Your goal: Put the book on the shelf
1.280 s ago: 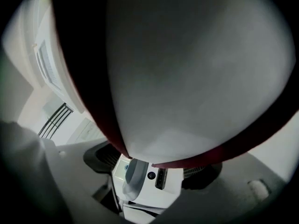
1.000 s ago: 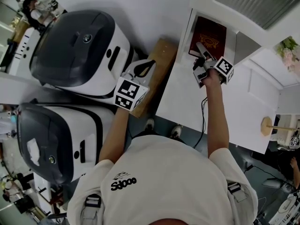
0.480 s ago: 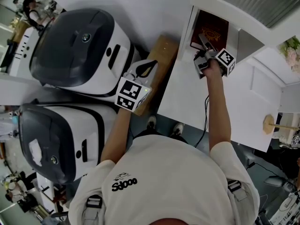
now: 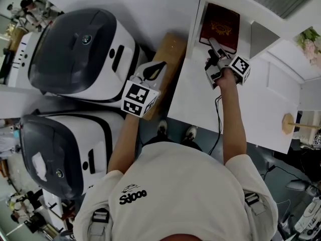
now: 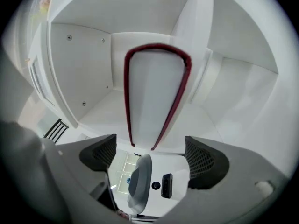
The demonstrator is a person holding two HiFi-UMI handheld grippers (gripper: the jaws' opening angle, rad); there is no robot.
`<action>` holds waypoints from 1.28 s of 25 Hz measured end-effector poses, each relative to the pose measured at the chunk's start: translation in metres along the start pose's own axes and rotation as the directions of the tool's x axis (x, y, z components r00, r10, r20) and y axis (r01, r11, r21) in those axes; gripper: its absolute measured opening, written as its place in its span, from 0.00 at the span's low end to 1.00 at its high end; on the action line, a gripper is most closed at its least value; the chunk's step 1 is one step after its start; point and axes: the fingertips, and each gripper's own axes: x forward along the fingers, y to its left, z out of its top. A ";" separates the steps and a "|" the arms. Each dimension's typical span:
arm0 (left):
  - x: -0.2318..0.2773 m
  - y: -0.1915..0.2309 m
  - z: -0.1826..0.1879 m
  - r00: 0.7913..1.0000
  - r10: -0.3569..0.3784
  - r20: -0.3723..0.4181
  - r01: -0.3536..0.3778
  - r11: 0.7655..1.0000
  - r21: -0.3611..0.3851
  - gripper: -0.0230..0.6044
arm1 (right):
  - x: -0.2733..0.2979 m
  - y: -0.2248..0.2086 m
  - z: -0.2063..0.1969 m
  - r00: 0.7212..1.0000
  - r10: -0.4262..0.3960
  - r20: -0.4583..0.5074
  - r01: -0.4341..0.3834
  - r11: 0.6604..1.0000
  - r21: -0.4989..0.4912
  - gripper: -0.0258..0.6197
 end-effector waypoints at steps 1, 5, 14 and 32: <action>0.000 -0.003 0.001 1.000 -0.007 0.002 0.007 1.000 0.002 0.07 | -0.007 -0.001 -0.003 1.000 -0.001 -0.002 0.001 1.000 -0.001 0.75; 0.001 -0.011 0.005 0.999 -0.027 0.018 0.027 1.000 0.009 0.07 | -0.032 0.000 -0.016 1.000 -0.018 -0.024 0.017 0.998 -0.061 0.75; 0.009 -0.025 0.026 0.995 -0.069 0.068 0.066 0.997 0.035 0.07 | -0.081 0.031 -0.047 0.983 -0.121 -0.135 0.044 0.881 -0.472 0.70; 0.029 -0.042 0.113 0.965 -0.145 0.219 0.109 0.980 0.168 0.07 | -0.157 0.164 -0.002 0.965 -0.143 0.218 0.226 0.045 -0.973 0.19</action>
